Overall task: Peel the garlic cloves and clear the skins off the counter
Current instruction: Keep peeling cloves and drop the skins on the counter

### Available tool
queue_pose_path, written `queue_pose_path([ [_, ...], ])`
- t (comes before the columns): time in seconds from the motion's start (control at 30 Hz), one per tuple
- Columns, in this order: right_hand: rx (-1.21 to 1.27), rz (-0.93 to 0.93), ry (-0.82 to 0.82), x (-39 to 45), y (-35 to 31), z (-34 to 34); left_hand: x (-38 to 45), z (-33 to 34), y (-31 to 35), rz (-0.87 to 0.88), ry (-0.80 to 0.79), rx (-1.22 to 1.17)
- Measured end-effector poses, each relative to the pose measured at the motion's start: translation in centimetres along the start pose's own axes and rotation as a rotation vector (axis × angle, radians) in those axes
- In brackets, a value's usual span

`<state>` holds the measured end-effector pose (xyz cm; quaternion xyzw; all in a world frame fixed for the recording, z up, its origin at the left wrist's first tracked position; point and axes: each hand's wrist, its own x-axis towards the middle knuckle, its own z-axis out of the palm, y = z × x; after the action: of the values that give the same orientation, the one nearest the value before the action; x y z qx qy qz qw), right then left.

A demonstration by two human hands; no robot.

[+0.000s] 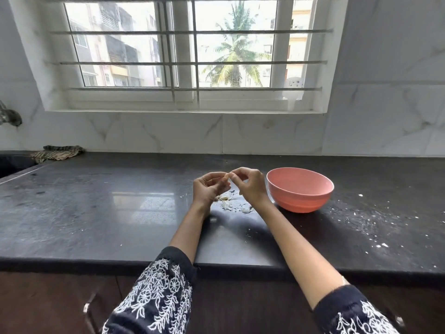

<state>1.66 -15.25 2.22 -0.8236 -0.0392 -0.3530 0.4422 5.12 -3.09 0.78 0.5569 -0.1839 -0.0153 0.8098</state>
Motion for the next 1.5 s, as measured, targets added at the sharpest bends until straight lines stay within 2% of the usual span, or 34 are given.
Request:
queue_pose_path([
  [0.2,0.138,0.066,-0.027,-0.03,-0.21,-0.14,-0.09,-0.15,-0.08,0.072,0.006,0.061],
  [0.53,0.029,0.068,-0.016,-0.13,-0.06,-0.1,0.05,0.03,-0.17,0.117,0.006,0.216],
  [0.77,0.197,0.119,-0.055,-0.17,-0.2,0.22,0.13,-0.16,-0.2,0.118,0.07,0.198],
  [1.17,0.069,0.092,-0.015,-0.01,0.04,0.01,0.28,0.07,-0.37,0.142,0.021,0.243],
  [1.37,0.121,0.133,-0.028,0.01,0.13,0.32,0.25,0.31,-0.49,0.127,0.015,0.269],
  [1.5,0.165,0.14,-0.012,0.15,0.24,0.17,0.1,0.44,-0.12,0.093,0.029,0.169],
])
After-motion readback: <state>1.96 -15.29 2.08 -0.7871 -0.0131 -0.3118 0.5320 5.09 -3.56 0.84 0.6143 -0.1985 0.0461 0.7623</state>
